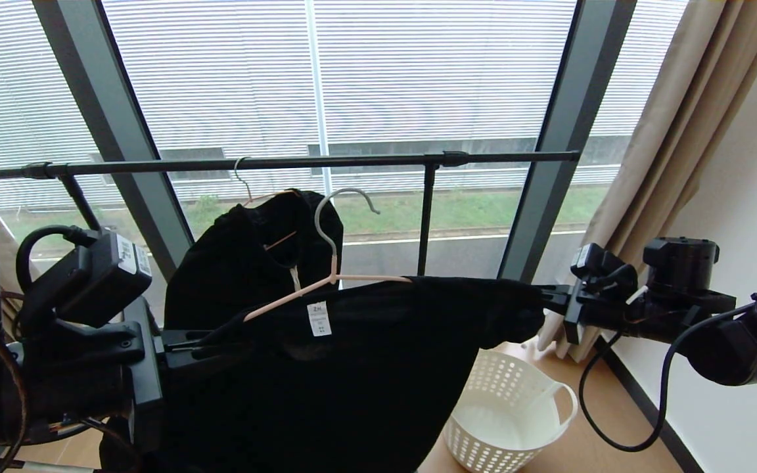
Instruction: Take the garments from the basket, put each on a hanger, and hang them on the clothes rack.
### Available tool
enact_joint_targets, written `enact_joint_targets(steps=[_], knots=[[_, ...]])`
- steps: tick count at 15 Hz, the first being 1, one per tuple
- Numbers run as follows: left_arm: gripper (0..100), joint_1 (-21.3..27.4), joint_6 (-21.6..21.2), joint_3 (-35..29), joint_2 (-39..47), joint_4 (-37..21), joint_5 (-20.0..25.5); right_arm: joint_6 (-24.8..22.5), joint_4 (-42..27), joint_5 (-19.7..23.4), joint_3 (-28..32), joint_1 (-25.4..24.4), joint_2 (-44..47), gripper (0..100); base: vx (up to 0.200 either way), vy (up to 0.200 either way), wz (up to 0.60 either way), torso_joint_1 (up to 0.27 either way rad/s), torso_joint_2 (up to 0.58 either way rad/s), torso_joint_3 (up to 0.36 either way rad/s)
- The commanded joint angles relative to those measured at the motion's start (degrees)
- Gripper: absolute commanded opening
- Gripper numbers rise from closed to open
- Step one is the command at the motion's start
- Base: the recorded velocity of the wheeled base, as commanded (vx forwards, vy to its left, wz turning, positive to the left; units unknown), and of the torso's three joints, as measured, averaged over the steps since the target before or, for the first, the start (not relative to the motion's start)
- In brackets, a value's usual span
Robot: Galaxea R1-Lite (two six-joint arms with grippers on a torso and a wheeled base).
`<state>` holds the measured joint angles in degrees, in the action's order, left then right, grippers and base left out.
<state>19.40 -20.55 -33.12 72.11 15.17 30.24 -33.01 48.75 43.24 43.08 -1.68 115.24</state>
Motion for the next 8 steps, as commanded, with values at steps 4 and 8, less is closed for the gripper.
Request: enact_joint_targets(steps=[4,8], knots=[[0,-1.03,-0.01,0.87,-0.83,0.04,-0.01,-0.03,-0.06,0.0,1.13,1.51,1.13,0,0.0,0.0,0.0,0.0,0.0,0.0],[0,-0.94,-0.01,1.39,-1.36,0.04,-0.01,-0.03,-0.06,0.0,0.95,1.42,1.57,0,0.0,0.0,0.0,0.0,0.0,0.0]])
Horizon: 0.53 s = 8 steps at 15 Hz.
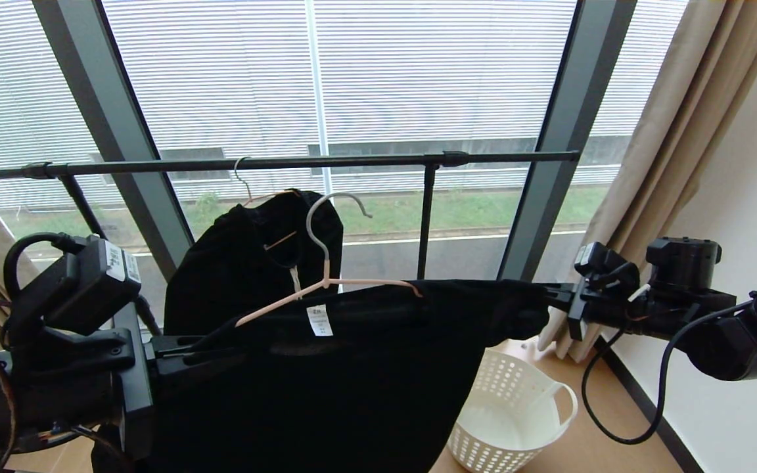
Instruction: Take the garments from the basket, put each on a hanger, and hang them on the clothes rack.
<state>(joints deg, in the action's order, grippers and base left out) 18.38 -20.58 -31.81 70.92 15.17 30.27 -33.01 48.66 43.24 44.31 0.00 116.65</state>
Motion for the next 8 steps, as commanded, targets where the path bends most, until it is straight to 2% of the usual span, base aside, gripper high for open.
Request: enact_joint_targets(steps=[1,3,6,7,8], knots=[[0,0.16,0.01,0.16,-0.17,0.04,-0.03,-0.12,0.03,0.0,-0.89,-0.88,-0.2,0,0.0,0.0,0.0,0.0,0.0,0.0],[0,0.16,0.01,0.34,-0.17,0.04,-0.12,-0.12,-0.15,0.0,-1.42,-2.81,-1.08,0,0.0,0.0,0.0,0.0,0.0,0.0],[0,0.07,1.86,0.69,-1.14,0.04,-0.12,-0.21,-4.46,-0.09,-1.42,-3.52,-2.75,0,0.0,0.0,0.0,0.0,0.0,0.0],[0,0.07,1.86,0.69,-1.14,0.04,-0.12,-0.21,-4.46,-0.09,-1.42,-3.52,-2.75,100,0.0,0.0,0.0,0.0,0.0,0.0],[0,0.07,3.18,0.6,-1.49,0.04,-0.21,-1.27,-4.37,-0.09,-1.51,-3.43,-2.92,100,0.0,0.0,0.0,0.0,0.0,0.0]])
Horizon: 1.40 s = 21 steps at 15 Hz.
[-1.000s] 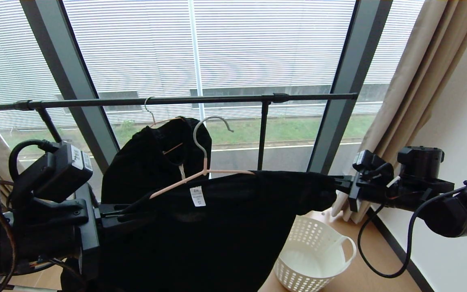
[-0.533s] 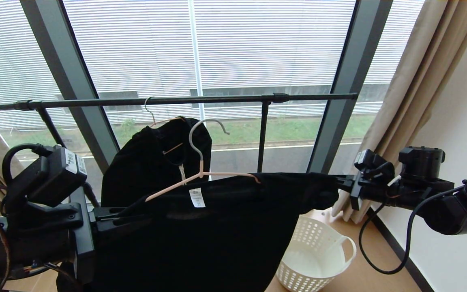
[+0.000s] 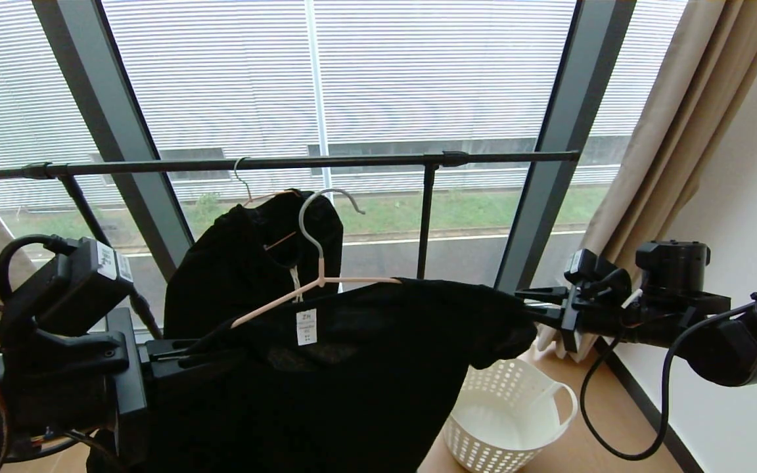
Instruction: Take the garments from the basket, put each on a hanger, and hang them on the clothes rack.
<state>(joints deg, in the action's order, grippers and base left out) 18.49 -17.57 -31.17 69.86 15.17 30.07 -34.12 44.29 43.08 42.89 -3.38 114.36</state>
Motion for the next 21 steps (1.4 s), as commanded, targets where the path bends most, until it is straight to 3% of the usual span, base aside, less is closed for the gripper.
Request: enact_joint_targets(steps=[1,6,8,10,11,13,14,16,19,21], knots=[[0,-0.04,0.16,-0.03,-0.43,0.04,-0.02,-0.24,-0.08,0.07,-0.26,-0.14,-0.81,100,0.0,0.0,0.0,0.0,0.0,0.0],[0,-1.27,1.31,-0.12,-0.43,0.04,-0.1,-5.43,-0.08,-0.1,-1.67,-0.05,-1.77,100,0.0,0.0,0.0,0.0,0.0,0.0],[0,-3.99,1.75,-0.29,0.18,0.04,-0.1,-5.34,0.01,-3.79,-0.96,0.04,-1.68,100,0.0,0.0,0.0,0.0,0.0,0.0],[0,-5.4,2.36,-1.44,1.85,0.13,-0.19,-3.85,-0.08,-10.3,0.71,-0.05,-1.68,100,0.0,0.0,0.0,0.0,0.0,0.0],[0,-5.49,2.71,-1.61,2.38,0.13,-0.28,-2.53,-0.08,-10.65,1.06,-0.23,-1.86,100,0.0,0.0,0.0,0.0,0.0,0.0],[0,-5.57,3.94,-2.31,5.37,1.01,-1.95,6.7,0.01,-12.67,1.85,-4.62,-3.97,100,0.0,0.0,0.0,0.0,0.0,0.0],[0,-5.49,5.0,-2.93,8.71,2.68,-5.38,13.29,0.18,-17.42,2.47,-7.26,-5.46,100,0.0,0.0,0.0,0.0,0.0,0.0],[0,-5.13,7.81,-4.16,14.25,7.25,-10.21,20.23,0.1,-21.37,4.05,-10.51,-7.57,100,0.0,0.0,0.0,0.0,0.0,0.0],[0,-5.05,11.24,-6.97,20.93,13.93,-13.29,23.93,-0.26,-23.83,5.98,-11.92,-8.72,100,0.0,0.0,0.0,0.0,0.0,0.0],[0,-4.96,14.14,-11.46,26.02,14.98,-16.28,24.19,-0.34,-30.34,7.74,-12.97,-8.54,100,0.0,0.0,0.0,0.0,0.0,0.0]])
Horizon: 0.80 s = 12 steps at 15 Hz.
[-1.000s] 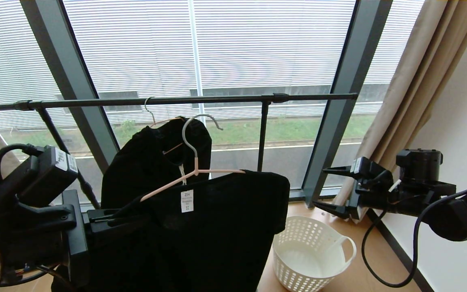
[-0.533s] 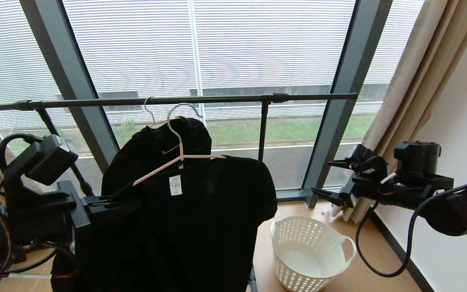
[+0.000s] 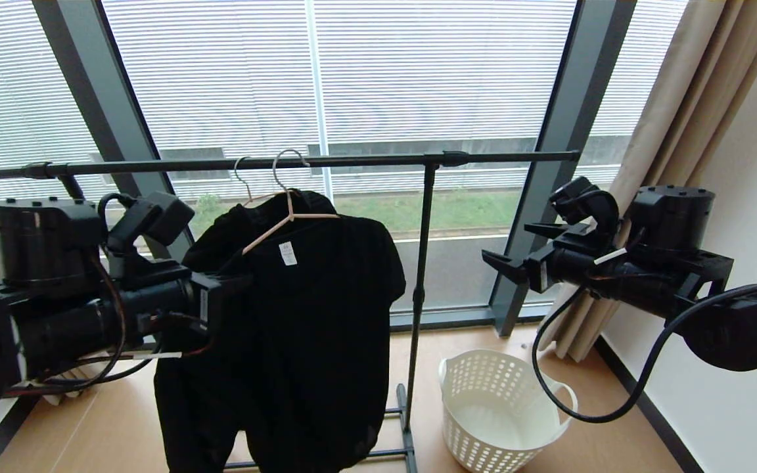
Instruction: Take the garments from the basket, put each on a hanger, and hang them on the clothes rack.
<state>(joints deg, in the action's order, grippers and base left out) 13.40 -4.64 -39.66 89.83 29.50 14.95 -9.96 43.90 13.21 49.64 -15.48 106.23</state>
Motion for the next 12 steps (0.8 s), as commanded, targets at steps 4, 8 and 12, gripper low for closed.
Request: enact_joint_targets(steps=[4,8,12], knots=[[0,2.6,5.08,-11.41,13.53,0.73,-6.77,0.03,0.05,-3.46,1.6,-2.36,-0.58,100,0.0,0.0,0.0,0.0,0.0,0.0],[0,3.04,7.72,-19.32,20.12,0.91,-8.88,0.03,0.05,-3.46,1.42,-2.36,-1.02,100,0.0,0.0,0.0,0.0,0.0,0.0],[0,2.95,8.25,-23.63,23.81,0.91,-11.34,0.03,0.05,-3.46,1.34,-2.45,-1.2,100,0.0,0.0,0.0,0.0,0.0,0.0]])
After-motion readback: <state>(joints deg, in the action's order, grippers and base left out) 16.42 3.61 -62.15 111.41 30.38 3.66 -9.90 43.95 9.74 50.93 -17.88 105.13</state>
